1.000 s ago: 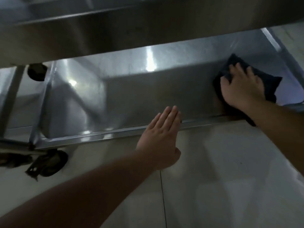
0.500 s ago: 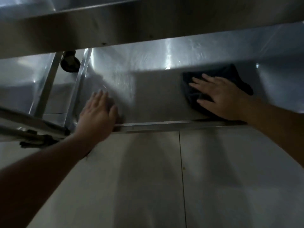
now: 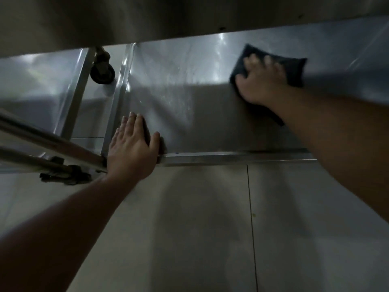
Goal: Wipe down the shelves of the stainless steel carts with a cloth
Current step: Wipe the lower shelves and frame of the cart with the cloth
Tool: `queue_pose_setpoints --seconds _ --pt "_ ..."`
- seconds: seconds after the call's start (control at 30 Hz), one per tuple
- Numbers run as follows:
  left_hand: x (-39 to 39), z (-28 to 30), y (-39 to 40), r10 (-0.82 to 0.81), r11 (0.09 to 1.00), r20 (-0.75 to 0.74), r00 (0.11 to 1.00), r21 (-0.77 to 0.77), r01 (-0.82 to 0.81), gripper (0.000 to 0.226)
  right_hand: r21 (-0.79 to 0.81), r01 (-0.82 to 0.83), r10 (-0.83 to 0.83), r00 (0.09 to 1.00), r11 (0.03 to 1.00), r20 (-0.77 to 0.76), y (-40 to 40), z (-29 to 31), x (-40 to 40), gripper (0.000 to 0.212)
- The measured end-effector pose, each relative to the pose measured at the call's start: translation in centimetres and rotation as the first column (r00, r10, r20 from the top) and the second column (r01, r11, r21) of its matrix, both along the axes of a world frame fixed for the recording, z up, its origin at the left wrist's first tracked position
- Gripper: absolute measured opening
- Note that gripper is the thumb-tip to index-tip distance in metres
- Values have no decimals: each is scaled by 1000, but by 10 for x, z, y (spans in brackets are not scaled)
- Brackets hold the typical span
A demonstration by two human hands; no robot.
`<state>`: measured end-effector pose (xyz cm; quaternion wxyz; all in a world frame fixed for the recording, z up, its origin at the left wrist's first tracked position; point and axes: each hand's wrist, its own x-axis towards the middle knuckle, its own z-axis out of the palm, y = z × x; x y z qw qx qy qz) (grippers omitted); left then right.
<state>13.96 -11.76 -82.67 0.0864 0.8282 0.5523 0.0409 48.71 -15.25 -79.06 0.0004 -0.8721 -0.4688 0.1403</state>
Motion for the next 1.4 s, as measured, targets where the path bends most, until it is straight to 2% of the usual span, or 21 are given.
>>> queue_pose_setpoints --seconds 0.07,0.17,0.23,0.3,0.37,0.43,0.5,0.57,0.6,0.67,0.77,0.87,0.93,1.03,1.13,1.27,1.33,1.4 --pt "-2 -2 1 -2 1000 2 1000 7 2 84 10 -198 198 980 980 -16 11 -1 -46 70" --pt "-4 -4 3 11 1000 20 1000 12 -11 83 29 -468 469 883 883 -31 -18 -5 -80 73" --pt "-5 -5 4 16 1000 26 1000 19 -17 82 52 -584 586 810 810 -22 -60 -9 -72 76" --pt "-5 -7 4 14 999 29 999 28 -15 81 57 -634 635 772 771 -7 -107 -13 -45 73" --pt "-7 -8 5 11 999 32 999 29 -12 81 49 -584 584 811 810 28 -152 -14 -7 69" --pt "-8 -9 5 8 999 31 999 35 -9 82 105 -424 416 905 900 88 -194 -14 37 69" --pt "-7 -9 5 -1 999 25 1000 37 0 82 89 -144 136 987 986 89 -226 -9 73 77" --pt "-7 -10 4 0 999 17 1000 39 0 83 20 145 -146 987 989 60 -229 -4 83 86" --pt "-7 -10 4 4 999 15 1000 42 -5 84 5 214 -214 974 977 73 -220 -5 76 87" --pt "-5 -10 4 12 999 17 1000 43 -13 84 35 165 -168 979 986 118 -193 -7 40 85" --pt "-4 -9 4 12 999 22 1000 48 -13 83 86 -110 107 993 990 41 -153 -10 -25 80" --pt "-6 -8 3 7 999 21 1000 46 -8 83 86 -410 412 911 908 -7 -135 -14 -59 75" --pt "-6 -6 3 4 999 17 1000 38 -5 84 122 -468 476 879 875 -39 -139 -15 -54 72" --pt "-4 -5 4 -8 1000 9 1000 10 8 85 156 -390 397 917 908 -22 -154 -15 -28 72" --pt "-3 -4 4 -12 1000 -1 1000 6 12 85 168 -172 170 985 971 29 -161 -13 10 74" --pt "-2 -7 4 -4 1000 -9 1000 26 4 87 127 79 -85 995 989 47 -125 -16 30 76" --pt "-1 -8 4 6 999 -12 1000 33 -6 88 112 114 -119 992 987 46 -89 -20 18 75" --pt "-2 -10 4 14 999 -15 1000 45 -13 87 110 75 -80 996 991 40 -48 -23 -2 74"
